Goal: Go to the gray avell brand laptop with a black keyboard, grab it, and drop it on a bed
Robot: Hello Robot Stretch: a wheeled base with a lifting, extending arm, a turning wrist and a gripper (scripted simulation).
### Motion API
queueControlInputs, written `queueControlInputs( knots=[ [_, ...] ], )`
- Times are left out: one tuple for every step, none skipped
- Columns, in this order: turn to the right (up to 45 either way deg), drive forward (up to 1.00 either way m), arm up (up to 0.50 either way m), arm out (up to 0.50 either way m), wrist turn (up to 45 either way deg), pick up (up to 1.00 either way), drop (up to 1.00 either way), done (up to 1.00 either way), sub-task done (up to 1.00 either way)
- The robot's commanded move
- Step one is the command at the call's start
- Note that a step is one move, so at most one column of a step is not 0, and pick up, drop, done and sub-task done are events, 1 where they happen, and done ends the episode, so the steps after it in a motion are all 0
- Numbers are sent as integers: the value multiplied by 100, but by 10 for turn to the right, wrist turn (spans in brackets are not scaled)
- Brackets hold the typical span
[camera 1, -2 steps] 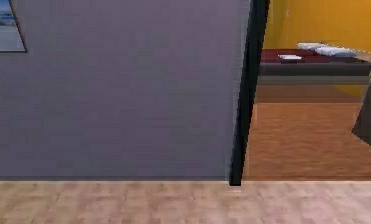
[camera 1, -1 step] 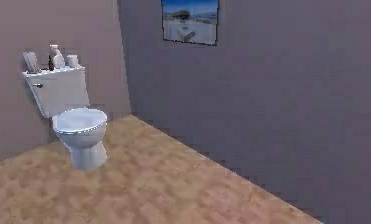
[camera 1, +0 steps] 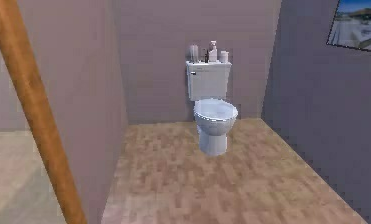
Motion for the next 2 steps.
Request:
queueControlInputs(
  knots=[
    [0, 20, 0, 0, 0, 0, 0, 0, 0],
    [-300, 0, 0, 0, 0, 0, 0, 0, 0]
  ],
)
